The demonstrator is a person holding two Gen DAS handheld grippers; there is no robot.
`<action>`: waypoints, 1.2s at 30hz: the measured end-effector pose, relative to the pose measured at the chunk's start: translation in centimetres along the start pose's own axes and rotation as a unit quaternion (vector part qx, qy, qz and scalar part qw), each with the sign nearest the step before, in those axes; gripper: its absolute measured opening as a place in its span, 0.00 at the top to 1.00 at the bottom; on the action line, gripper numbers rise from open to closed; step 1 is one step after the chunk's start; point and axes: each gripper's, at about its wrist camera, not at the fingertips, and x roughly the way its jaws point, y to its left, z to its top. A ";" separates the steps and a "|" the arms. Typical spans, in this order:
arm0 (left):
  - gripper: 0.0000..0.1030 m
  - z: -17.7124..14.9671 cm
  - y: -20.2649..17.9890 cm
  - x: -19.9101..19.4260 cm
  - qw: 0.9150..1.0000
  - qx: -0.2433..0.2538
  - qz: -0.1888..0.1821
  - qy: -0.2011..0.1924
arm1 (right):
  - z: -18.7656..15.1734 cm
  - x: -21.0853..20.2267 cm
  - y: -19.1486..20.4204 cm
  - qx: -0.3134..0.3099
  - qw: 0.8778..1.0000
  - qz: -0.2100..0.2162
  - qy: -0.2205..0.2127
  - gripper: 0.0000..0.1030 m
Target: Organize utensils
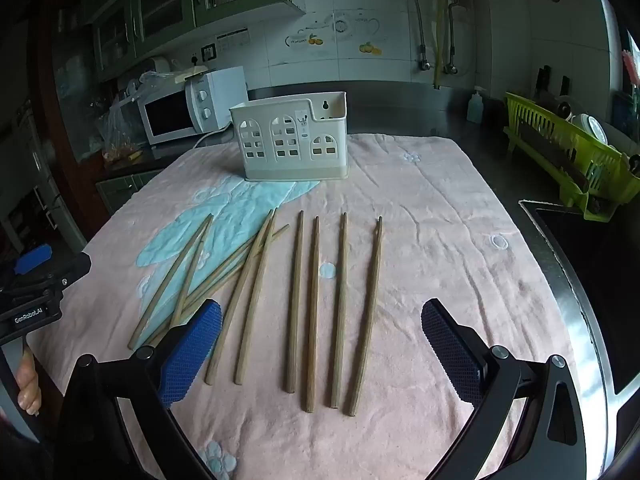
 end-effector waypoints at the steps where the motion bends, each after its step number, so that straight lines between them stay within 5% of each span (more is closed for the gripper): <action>1: 0.05 0.0 0.0 0.1 1.000 0.002 0.001 0.001 | 0.1 0.0 0.0 0.000 1.000 0.000 -0.001 0.06; 36: 0.05 0.2 -0.3 1.7 1.000 0.002 0.009 0.012 | 0.4 1.1 -0.5 -0.001 1.000 -0.013 0.007 0.06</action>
